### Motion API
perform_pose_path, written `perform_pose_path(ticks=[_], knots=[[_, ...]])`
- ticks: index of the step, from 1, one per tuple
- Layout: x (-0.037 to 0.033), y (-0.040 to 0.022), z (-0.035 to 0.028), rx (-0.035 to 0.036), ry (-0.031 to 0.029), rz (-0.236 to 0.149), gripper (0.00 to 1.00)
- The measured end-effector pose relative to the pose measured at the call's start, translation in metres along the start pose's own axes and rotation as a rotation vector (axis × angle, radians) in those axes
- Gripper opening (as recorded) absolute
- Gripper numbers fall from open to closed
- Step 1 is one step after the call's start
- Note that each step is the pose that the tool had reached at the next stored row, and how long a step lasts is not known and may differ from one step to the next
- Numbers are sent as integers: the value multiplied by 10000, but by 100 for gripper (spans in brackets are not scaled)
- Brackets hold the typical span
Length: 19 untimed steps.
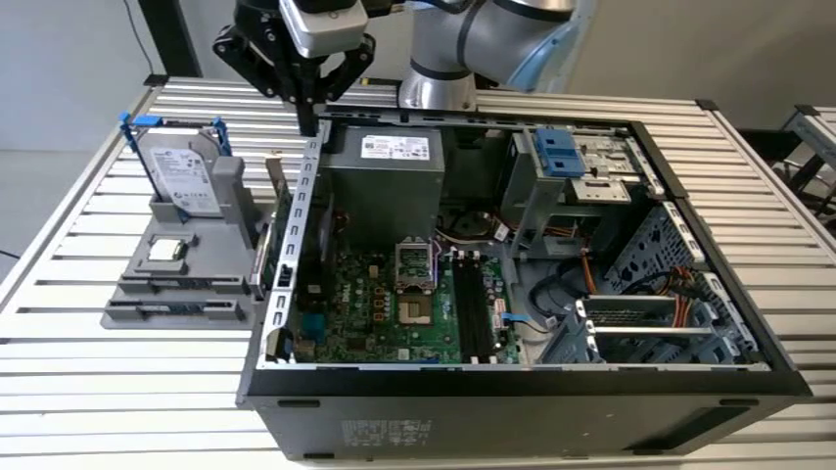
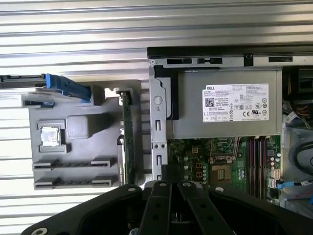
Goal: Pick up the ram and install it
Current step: 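Reach for the ram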
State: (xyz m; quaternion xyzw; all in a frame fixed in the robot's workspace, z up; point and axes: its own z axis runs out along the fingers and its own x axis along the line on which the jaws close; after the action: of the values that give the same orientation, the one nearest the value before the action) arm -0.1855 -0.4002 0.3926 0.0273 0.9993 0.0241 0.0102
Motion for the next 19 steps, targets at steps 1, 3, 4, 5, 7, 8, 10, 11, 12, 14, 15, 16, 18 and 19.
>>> perform_pose_path(ticks=[1, 3, 4, 5, 7, 8, 10, 11, 12, 14, 15, 16, 18, 19], knots=[[24, -2, -1, 0, 1, -26, 0], [73, -6, -2, -1, 4, -81, 0], [98, -8, -3, -2, 6, -107, 0], [123, -10, -3, -3, 6, -132, 0], [174, -15, -4, -3, 9, -172, 0], [202, -18, -5, -3, 10, -189, 0], [258, -24, -7, -4, 12, -221, 0], [287, -27, -7, -4, 12, -238, 0], [313, -30, -8, -5, 13, -251, 0], [368, -37, -9, -5, 14, -279, 0], [395, -40, -10, -6, 15, -292, 0], [423, -43, -10, -6, 15, -302, 0], [483, -50, -12, -6, 16, -321, 0], [512, -53, -13, -6, 17, -331, 0]])
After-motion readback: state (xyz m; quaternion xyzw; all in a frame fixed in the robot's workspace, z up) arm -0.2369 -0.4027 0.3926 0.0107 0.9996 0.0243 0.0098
